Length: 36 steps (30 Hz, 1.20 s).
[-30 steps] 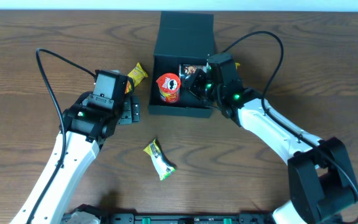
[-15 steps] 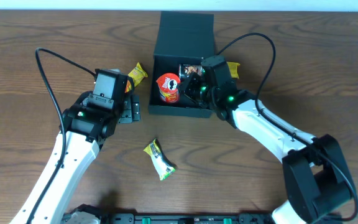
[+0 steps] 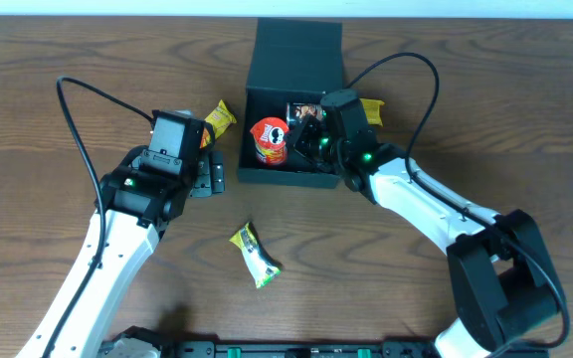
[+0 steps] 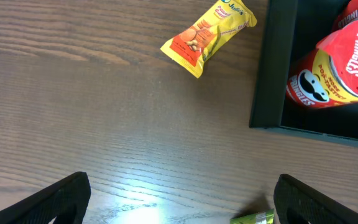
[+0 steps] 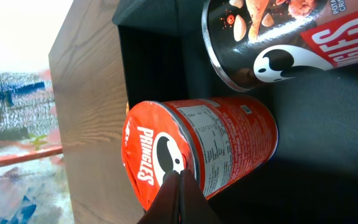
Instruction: Pack container
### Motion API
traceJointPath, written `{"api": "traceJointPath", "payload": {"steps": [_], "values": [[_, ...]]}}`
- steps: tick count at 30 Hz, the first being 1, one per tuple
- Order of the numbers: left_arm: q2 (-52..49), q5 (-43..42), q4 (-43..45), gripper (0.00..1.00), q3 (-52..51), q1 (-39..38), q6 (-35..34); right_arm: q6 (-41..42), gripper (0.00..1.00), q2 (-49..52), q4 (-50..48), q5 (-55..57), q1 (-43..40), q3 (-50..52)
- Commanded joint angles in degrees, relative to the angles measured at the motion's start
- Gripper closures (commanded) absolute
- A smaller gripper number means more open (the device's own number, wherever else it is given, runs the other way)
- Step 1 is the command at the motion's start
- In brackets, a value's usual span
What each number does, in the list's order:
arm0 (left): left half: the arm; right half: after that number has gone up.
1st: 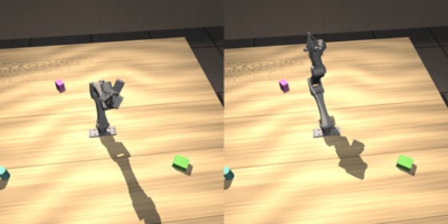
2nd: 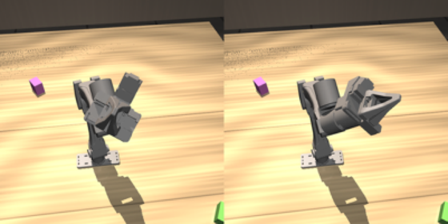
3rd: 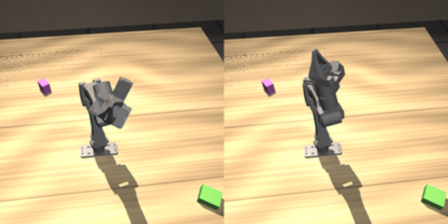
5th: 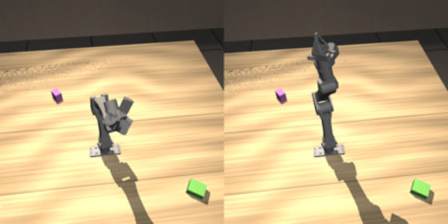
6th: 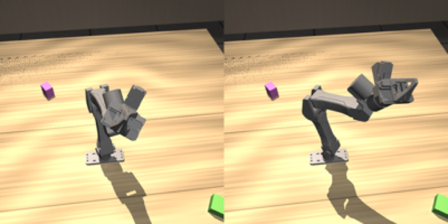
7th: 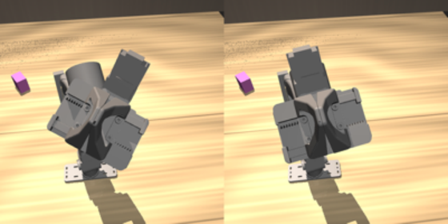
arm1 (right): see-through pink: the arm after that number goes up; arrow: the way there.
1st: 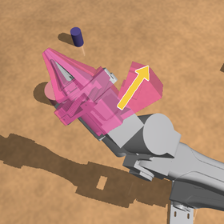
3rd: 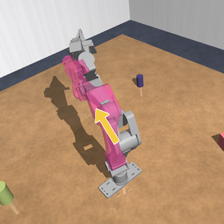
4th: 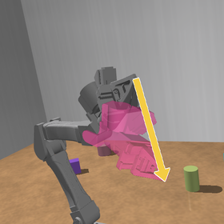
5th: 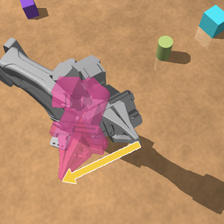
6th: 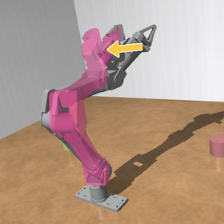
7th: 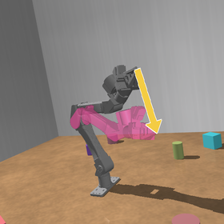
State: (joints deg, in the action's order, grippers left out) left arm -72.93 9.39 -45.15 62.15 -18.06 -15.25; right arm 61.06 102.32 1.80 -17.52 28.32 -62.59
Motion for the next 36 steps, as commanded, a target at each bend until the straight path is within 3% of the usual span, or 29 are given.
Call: {"api": "traceJointPath", "payload": {"steps": [1,36], "values": [[-0.48,0.0,0.0,0.05,-0.17,0.15,-0.39,-1.55,0.99,1.11,0.17,1.7,-0.28,-0.79],[-0.48,-0.02,0.04,0.05,-0.17,0.15,-0.39,-9.75,0.98,1.09,8.28,9.16,-3.28,-0.81]]}}
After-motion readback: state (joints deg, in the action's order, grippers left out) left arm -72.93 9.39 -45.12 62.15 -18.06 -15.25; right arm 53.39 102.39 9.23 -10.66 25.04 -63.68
